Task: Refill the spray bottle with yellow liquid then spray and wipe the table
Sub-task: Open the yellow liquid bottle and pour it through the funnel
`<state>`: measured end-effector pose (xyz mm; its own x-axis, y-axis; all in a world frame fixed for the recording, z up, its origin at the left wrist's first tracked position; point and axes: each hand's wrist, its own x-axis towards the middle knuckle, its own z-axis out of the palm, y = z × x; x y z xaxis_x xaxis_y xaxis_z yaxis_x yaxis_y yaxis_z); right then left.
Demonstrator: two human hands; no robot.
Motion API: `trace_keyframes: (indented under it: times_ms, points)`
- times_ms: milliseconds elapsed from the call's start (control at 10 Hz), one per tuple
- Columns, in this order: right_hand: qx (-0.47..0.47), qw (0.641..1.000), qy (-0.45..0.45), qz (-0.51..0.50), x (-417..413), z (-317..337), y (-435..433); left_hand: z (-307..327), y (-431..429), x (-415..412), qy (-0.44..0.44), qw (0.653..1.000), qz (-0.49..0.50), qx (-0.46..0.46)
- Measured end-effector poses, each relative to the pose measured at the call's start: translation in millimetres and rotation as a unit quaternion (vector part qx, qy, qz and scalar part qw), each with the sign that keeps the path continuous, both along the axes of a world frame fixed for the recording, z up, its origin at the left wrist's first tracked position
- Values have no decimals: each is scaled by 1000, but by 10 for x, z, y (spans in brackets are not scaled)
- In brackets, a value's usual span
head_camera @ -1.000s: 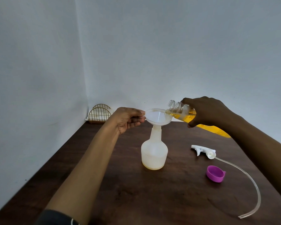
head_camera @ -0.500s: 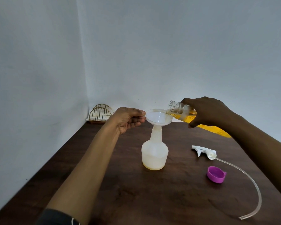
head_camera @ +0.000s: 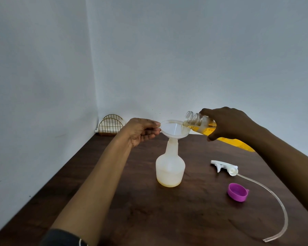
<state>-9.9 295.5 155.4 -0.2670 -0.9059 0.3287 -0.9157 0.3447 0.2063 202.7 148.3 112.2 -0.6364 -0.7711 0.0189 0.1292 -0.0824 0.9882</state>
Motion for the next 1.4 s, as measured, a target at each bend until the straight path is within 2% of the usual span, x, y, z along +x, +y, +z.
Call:
trace_keyframes:
  times_ms: [1400]
  points:
    - [3, 1000, 0, -4, -3, -3, -7, -21, -37, -2, 3, 1000, -1, 2]
